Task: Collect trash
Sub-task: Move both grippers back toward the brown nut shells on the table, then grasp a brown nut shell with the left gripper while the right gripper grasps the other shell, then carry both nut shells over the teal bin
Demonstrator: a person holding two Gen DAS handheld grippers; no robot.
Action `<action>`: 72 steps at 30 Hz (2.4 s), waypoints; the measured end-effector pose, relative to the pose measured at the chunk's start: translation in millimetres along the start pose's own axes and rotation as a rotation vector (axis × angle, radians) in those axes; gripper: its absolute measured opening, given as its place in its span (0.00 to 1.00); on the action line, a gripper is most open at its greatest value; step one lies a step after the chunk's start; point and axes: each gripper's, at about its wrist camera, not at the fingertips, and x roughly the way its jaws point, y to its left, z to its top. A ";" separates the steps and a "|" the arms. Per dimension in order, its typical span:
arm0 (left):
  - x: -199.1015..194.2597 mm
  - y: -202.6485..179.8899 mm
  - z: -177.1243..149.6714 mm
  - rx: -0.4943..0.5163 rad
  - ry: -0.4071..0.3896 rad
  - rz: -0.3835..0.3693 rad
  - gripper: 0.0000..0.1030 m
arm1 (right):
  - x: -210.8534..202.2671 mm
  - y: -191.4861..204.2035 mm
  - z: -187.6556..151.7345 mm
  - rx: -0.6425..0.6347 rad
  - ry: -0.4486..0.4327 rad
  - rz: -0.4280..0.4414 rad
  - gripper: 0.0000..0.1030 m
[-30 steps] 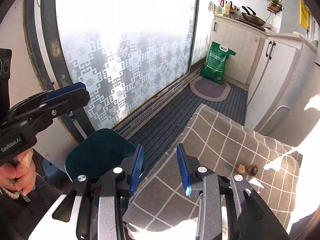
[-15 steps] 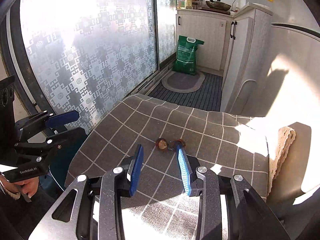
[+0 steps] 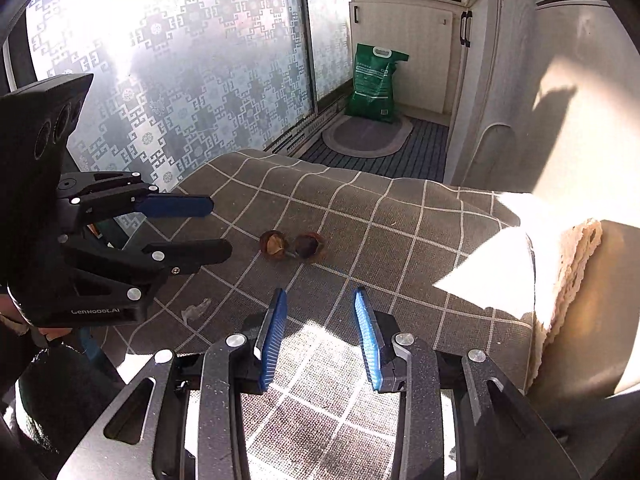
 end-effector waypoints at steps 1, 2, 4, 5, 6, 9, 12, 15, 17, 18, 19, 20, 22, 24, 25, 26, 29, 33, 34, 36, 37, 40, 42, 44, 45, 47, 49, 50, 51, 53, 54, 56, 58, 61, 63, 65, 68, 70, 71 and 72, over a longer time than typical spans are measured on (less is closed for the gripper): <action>2.5 -2.1 2.4 0.015 0.012 0.001 0.47 | 0.6 0.4 -0.3 -0.002 0.005 0.004 0.34; 4.2 -4.8 4.5 0.029 0.024 -0.001 0.47 | 0.9 0.5 -0.3 -0.004 0.009 0.006 0.34; 8.4 -9.1 8.2 0.056 0.041 0.003 0.47 | 1.1 -1.3 0.6 0.001 0.012 0.009 0.34; 11.1 -10.8 9.7 0.065 0.050 0.004 0.47 | 1.1 -2.8 1.9 0.005 0.012 0.010 0.34; 16.0 -13.4 13.3 0.072 0.062 0.004 0.47 | 1.4 -3.8 3.1 0.008 0.015 0.016 0.34; 26.0 -17.7 17.1 0.089 0.090 0.009 0.47 | 3.7 -4.3 5.6 0.005 0.031 0.028 0.34; 35.3 -20.3 19.6 0.099 0.109 0.014 0.41 | 7.9 -5.7 8.5 0.003 0.048 0.032 0.34; 39.0 -19.3 20.0 0.106 0.110 0.015 0.35 | 13.6 -6.7 8.9 0.000 0.069 0.014 0.34; 41.5 -19.2 22.0 0.100 0.109 0.011 0.29 | 16.8 -7.9 9.8 0.002 0.078 0.014 0.34; 41.9 -20.5 22.4 0.103 0.108 0.011 0.22 | 18.3 -8.2 10.3 0.002 0.084 0.014 0.34; 41.7 -21.8 22.1 0.110 0.107 0.013 0.22 | 19.9 -7.9 10.8 0.001 0.089 0.017 0.34; 41.4 -21.9 21.8 0.113 0.108 0.014 0.22 | 21.2 -7.2 11.7 -0.002 0.092 0.018 0.34; 40.2 -20.8 20.9 0.111 0.114 0.014 0.22 | 24.4 -4.8 14.3 -0.016 0.106 0.013 0.34; 36.7 -18.2 19.2 0.101 0.118 0.018 0.22 | 26.4 -1.7 17.5 -0.028 0.114 0.010 0.34; 34.9 -15.6 18.5 0.091 0.119 0.017 0.22 | 27.8 -0.3 18.8 -0.029 0.117 0.010 0.34; 33.4 -12.5 17.7 0.080 0.119 0.017 0.22 | 29.3 1.3 20.1 -0.031 0.119 0.006 0.34; 28.5 -3.5 15.3 0.054 0.112 0.007 0.22 | 34.5 4.9 24.6 -0.032 0.119 -0.006 0.34; 18.6 9.1 10.7 0.024 0.092 -0.005 0.22 | 40.9 7.0 32.2 -0.027 0.115 -0.042 0.27; 15.9 12.1 9.5 0.016 0.085 -0.008 0.22 | 42.8 8.7 33.9 -0.031 0.118 -0.058 0.26; 9.4 17.2 6.7 0.003 0.069 -0.015 0.22 | 44.6 11.7 37.1 -0.040 0.118 -0.072 0.20; 6.2 19.4 5.5 -0.001 0.061 -0.018 0.22 | 45.4 14.0 38.0 -0.047 0.121 -0.078 0.20; -2.8 28.6 2.1 -0.022 0.045 -0.022 0.22 | 46.1 22.0 41.8 -0.060 0.120 -0.087 0.20; -8.6 33.6 -1.0 -0.034 0.036 -0.020 0.22 | 43.9 27.9 46.0 -0.069 0.114 -0.084 0.20; -14.3 37.9 -3.8 -0.043 0.031 -0.016 0.22 | 40.6 36.0 50.8 -0.074 0.103 -0.075 0.20; -17.4 40.0 -5.6 -0.047 0.028 -0.015 0.22 | 39.4 40.5 53.9 -0.079 0.097 -0.071 0.20; -24.9 44.7 -9.6 -0.052 0.023 -0.006 0.22 | 37.6 50.0 58.6 -0.091 0.089 -0.060 0.20; -32.2 49.4 -14.3 -0.065 0.020 0.004 0.22 | 36.8 59.8 62.7 -0.103 0.083 -0.050 0.20; -36.5 52.1 -17.4 -0.073 0.019 0.010 0.22 | 36.4 64.3 64.9 -0.109 0.080 -0.046 0.20; -40.8 54.9 -20.3 -0.080 0.017 0.016 0.22 | 35.9 68.2 66.9 -0.113 0.076 -0.040 0.20; -51.2 59.7 -28.8 -0.097 0.012 0.027 0.22 | 34.2 77.5 70.4 -0.119 0.066 -0.024 0.20; -55.7 62.9 -32.9 -0.108 0.008 0.032 0.22 | 33.4 81.5 71.9 -0.124 0.062 -0.017 0.20; -63.7 70.9 -42.4 -0.140 0.001 0.036 0.22 | 32.1 89.5 74.1 -0.134 0.056 -0.004 0.20; -69.3 78.2 -53.8 -0.169 -0.001 0.044 0.22 | 30.8 98.4 75.2 -0.139 0.049 0.015 0.20; -73.3 85.8 -71.8 -0.207 0.005 0.047 0.22 | 29.3 115.3 78.1 -0.158 0.041 0.043 0.20; -74.5 90.5 -83.7 -0.227 0.013 0.045 0.22 | 27.7 128.7 80.2 -0.173 0.032 0.066 0.20; -73.8 93.9 -95.0 -0.241 0.024 0.043 0.22 | 27.7 141.0 81.7 -0.188 0.031 0.087 0.20; -70.0 103.1 -114.7 -0.276 0.039 0.036 0.22 | 32.1 155.7 82.2 -0.213 0.045 0.097 0.20; -64.5 107.8 -128.7 -0.298 0.053 0.035 0.22 | 36.5 161.5 81.9 -0.216 0.055 0.100 0.20; -61.1 110.7 -135.2 -0.309 0.061 0.034 0.22 | 39.1 163.9 81.7 -0.216 0.062 0.104 0.20; -57.7 113.1 -142.5 -0.320 0.070 0.033 0.22 | 41.7 165.7 81.5 -0.214 0.067 0.110 0.20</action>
